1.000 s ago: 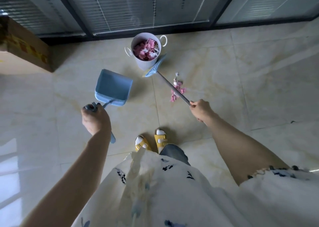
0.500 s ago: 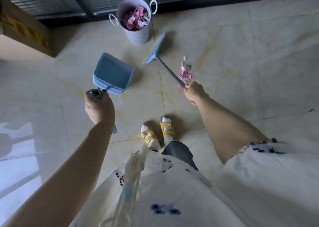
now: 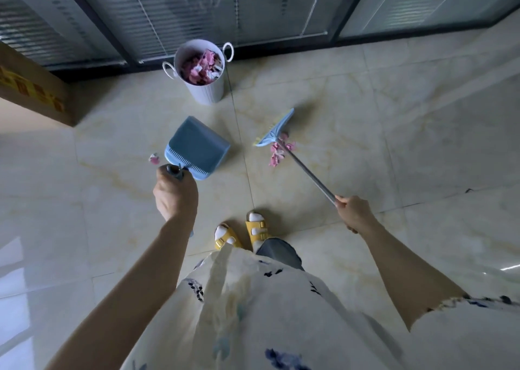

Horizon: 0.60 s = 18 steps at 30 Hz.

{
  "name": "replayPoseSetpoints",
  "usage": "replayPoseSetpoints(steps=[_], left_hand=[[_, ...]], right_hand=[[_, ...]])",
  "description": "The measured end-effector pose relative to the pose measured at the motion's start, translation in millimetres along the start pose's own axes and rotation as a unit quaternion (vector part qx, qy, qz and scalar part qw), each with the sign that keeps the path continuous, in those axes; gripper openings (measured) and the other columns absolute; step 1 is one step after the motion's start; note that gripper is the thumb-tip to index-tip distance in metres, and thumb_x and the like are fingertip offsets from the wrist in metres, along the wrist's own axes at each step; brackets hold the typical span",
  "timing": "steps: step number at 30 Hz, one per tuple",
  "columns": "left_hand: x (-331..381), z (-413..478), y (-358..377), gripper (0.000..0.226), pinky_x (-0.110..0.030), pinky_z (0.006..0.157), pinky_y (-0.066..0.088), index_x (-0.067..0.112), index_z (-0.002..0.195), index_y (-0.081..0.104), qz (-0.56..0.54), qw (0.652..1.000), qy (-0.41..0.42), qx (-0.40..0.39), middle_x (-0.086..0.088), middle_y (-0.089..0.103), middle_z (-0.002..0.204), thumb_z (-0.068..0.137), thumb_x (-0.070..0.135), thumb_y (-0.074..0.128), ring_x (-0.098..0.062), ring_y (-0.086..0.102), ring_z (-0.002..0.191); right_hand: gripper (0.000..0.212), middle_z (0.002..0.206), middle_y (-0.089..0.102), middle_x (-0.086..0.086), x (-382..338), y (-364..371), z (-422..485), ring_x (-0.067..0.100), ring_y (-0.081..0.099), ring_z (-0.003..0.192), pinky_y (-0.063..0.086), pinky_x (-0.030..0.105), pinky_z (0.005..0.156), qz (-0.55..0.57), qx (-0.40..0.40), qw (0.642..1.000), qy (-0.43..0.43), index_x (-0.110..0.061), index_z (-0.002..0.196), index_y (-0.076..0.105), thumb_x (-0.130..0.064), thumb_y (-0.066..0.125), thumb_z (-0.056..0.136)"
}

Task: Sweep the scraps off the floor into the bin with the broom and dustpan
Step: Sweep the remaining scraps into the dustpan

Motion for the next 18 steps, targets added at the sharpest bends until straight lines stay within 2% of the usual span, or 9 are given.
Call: replayPoseSetpoints(steps=[1, 2, 3, 5, 7, 10, 12, 15, 18], left_hand=[[1.4, -2.4, 2.3, 0.025, -0.038, 0.081, 0.044, 0.007, 0.112, 0.056, 0.009, 1.0, 0.003, -0.004, -0.019, 0.065, 0.108, 0.092, 0.019, 0.047, -0.039, 0.058, 0.101], [1.8, -3.5, 3.8, 0.025, -0.038, 0.082, 0.044, 0.007, 0.112, 0.055, 0.018, 1.0, 0.004, -0.007, -0.019, 0.064, 0.108, 0.092, 0.019, 0.047, -0.038, 0.058, 0.101], [1.3, -6.0, 6.1, 0.026, -0.038, 0.081, 0.043, 0.007, 0.113, 0.055, 0.022, 1.0, 0.004, -0.012, -0.019, 0.064, 0.109, 0.092, 0.019, 0.047, -0.038, 0.057, 0.101], [-0.7, -10.1, 9.3, 0.025, -0.035, 0.077, 0.04, 0.008, 0.112, 0.056, 0.019, 1.0, 0.002, -0.02, -0.02, 0.064, 0.109, 0.091, 0.02, 0.048, -0.037, 0.057, 0.1], [-2.5, -16.4, 10.3, 0.025, -0.032, 0.075, 0.037, 0.006, 0.111, 0.056, 0.016, 1.0, 0.003, -0.017, -0.02, 0.064, 0.108, 0.091, 0.02, 0.05, -0.037, 0.057, 0.099], [-5.1, -26.3, 16.8, 0.025, -0.03, 0.074, 0.036, 0.007, 0.112, 0.057, 0.012, 1.0, 0.017, -0.023, -0.019, 0.065, 0.107, 0.092, 0.019, 0.051, -0.037, 0.057, 0.098], [-9.9, -29.8, 19.3, 0.024, -0.03, 0.072, 0.037, 0.008, 0.113, 0.057, 0.031, 0.999, 0.022, -0.024, -0.018, 0.065, 0.106, 0.092, 0.019, 0.051, -0.037, 0.058, 0.096], [-16.9, -32.2, 20.9, 0.024, -0.032, 0.07, 0.04, 0.008, 0.113, 0.057, 0.058, 0.997, 0.039, -0.03, -0.018, 0.065, 0.104, 0.093, 0.02, 0.053, -0.035, 0.057, 0.088], [-20.6, -34.3, 22.5, 0.024, -0.031, 0.07, 0.038, 0.007, 0.113, 0.058, 0.06, 0.997, 0.039, -0.022, -0.018, 0.065, 0.104, 0.092, 0.018, 0.053, -0.03, 0.052, 0.083]], right_hand=[[0.037, 0.1, 0.07, 0.017, 3.6, -9.9, -2.6, 0.025, 0.06, 0.073, 0.055, 0.022, 0.064, -0.014, 0.017, 1.0, -0.005, -0.008, 0.131, 0.058, -0.021, 0.046, 0.098], [0.038, 0.11, 0.069, 0.019, 4.7, -20.4, -3.8, 0.03, 0.065, 0.089, 0.054, 0.03, 0.079, -0.034, 0.044, 0.998, -0.005, -0.009, 0.131, 0.058, -0.023, 0.046, 0.098], [0.038, 0.116, 0.067, 0.019, 5.8, -32.9, -4.4, 0.033, 0.064, 0.101, 0.052, 0.035, 0.085, -0.057, 0.075, 0.996, 0.001, -0.011, 0.131, 0.058, -0.024, 0.046, 0.098], [0.037, 0.117, 0.064, 0.018, -2.0, -56.1, 2.2, 0.034, 0.061, 0.108, 0.05, 0.036, 0.084, -0.106, 0.12, 0.987, 0.012, -0.015, 0.134, 0.054, -0.022, 0.043, 0.099], [0.037, 0.117, 0.063, 0.016, -15.1, -69.5, 19.0, 0.034, 0.061, 0.107, 0.05, 0.035, 0.082, -0.139, 0.126, 0.982, 0.016, -0.014, 0.135, 0.05, -0.014, 0.039, 0.1], [0.038, 0.114, 0.065, 0.016, -28.3, -72.4, 46.6, 0.032, 0.065, 0.099, 0.052, 0.034, 0.078, -0.133, 0.075, 0.988, 0.028, -0.008, 0.133, 0.046, -0.004, 0.041, 0.095], [0.031, 0.107, 0.068, 0.018, -35.5, -58.1, 57.1, 0.03, 0.068, 0.089, 0.053, 0.031, 0.073, -0.109, 0.028, 0.993, 0.031, -0.003, 0.119, 0.048, 0.002, 0.048, 0.089], [0.035, 0.117, 0.064, 0.023, -48.1, -40.4, 58.4, 0.035, 0.062, 0.109, 0.051, 0.035, 0.088, -0.102, 0.029, 0.994, 0.014, 0.003, 0.12, 0.058, 0.003, 0.054, 0.085], [0.033, 0.114, 0.064, 0.023, -46.6, -22.6, 45.5, 0.038, 0.064, 0.106, 0.053, 0.04, 0.087, -0.1, 0.035, 0.994, -0.011, 0.001, 0.12, 0.061, -0.002, 0.045, 0.091]])
Point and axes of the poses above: each hand's wrist, its own z-axis towards the middle knuckle, its own y-axis out of the palm, x = y × z, the point moved 7 cm from there along z, towards the middle knuckle
